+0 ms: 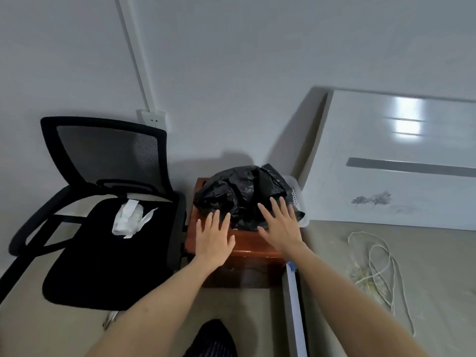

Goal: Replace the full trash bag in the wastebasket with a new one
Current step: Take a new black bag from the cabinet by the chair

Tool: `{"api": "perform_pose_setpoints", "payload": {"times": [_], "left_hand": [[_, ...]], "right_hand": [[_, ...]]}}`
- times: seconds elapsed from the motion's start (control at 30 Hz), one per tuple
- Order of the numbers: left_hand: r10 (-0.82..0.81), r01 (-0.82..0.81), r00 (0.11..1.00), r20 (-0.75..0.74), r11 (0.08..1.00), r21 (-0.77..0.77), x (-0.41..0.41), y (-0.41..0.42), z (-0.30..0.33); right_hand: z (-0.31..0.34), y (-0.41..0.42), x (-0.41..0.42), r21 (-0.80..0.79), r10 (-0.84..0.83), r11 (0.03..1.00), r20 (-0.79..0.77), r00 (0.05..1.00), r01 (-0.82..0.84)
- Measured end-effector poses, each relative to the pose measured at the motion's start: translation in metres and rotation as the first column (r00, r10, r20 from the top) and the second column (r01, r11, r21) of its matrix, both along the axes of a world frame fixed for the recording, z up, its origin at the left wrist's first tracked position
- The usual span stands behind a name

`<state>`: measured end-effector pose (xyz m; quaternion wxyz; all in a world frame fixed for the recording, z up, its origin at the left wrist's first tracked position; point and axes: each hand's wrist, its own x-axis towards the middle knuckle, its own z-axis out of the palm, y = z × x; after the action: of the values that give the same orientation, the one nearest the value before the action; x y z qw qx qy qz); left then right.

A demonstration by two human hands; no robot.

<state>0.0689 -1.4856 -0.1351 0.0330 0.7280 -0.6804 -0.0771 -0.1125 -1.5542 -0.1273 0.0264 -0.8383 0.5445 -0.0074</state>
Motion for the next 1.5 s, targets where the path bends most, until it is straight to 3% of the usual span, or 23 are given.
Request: {"api": "perform_pose_setpoints", "payload": {"times": [0.23, 0.37, 0.43, 0.57, 0.6, 0.67, 0.77, 0.87, 1.03, 1.1, 1.2, 1.4, 1.5], "left_hand": [[0.095, -0.091, 0.995, -0.033, 0.991, 0.099, 0.023, -0.074, -0.031], [0.261, -0.250, 0.963, -0.075, 0.960, 0.123, 0.035, -0.096, -0.044], [0.323, -0.312, 0.941, -0.097, 0.943, 0.117, 0.040, -0.108, -0.050], [0.221, -0.216, 0.968, -0.118, 0.975, 0.056, 0.037, -0.117, -0.064], [0.257, -0.253, 0.958, -0.129, 0.966, 0.050, 0.032, -0.118, -0.066], [0.456, -0.451, 0.869, -0.192, 0.890, 0.073, 0.024, -0.119, -0.071], [0.721, -0.722, 0.585, -0.371, 0.671, 0.166, 0.019, -0.122, -0.078], [0.753, -0.757, 0.356, -0.553, 0.580, 0.302, 0.024, -0.129, -0.081], [0.721, -0.819, 0.137, -0.679, 0.468, 0.332, 0.029, -0.145, -0.076], [0.725, -0.864, 0.123, -0.678, 0.414, 0.286, 0.029, -0.149, -0.068], [0.693, -0.912, 0.129, -0.709, 0.364, 0.190, 0.033, -0.151, -0.055], [0.566, -0.922, 0.298, -0.769, 0.378, -0.079, 0.064, -0.133, -0.008], [0.522, -0.914, 0.363, -0.771, 0.362, -0.185, 0.085, -0.113, 0.029]], "right_hand": [[-0.023, -0.096, 0.044, 0.094, 0.198, 0.976, -0.033, 0.980, -0.194], [-0.033, -0.156, 0.066, 0.145, 0.320, 0.941, -0.079, 0.944, -0.307], [-0.038, -0.184, 0.079, 0.165, 0.416, 0.903, -0.105, 0.903, -0.397], [-0.058, -0.225, 0.102, 0.183, 0.635, 0.771, -0.148, 0.758, -0.610], [-0.061, -0.232, 0.108, 0.198, 0.669, 0.741, -0.149, 0.728, -0.641], [-0.067, -0.244, 0.120, 0.236, 0.709, 0.701, -0.125, 0.694, -0.673], [-0.073, -0.255, 0.138, 0.258, 0.713, 0.688, -0.071, 0.697, -0.678], [-0.079, -0.264, 0.155, 0.311, 0.718, 0.676, -0.077, 0.692, -0.668], [-0.080, -0.261, 0.180, 0.550, 0.822, 0.504, -0.067, 0.566, -0.667], [-0.079, -0.254, 0.186, 0.598, 0.840, 0.457, -0.046, 0.541, -0.659], [-0.076, -0.245, 0.186, 0.515, 0.832, 0.447, 0.062, 0.551, -0.732], [-0.020, -0.248, 0.190, 0.287, 0.724, 0.485, 0.398, 0.563, -0.826], [0.026, -0.238, 0.210, 0.331, 0.585, 0.477, 0.572, 0.575, -0.814]]}}
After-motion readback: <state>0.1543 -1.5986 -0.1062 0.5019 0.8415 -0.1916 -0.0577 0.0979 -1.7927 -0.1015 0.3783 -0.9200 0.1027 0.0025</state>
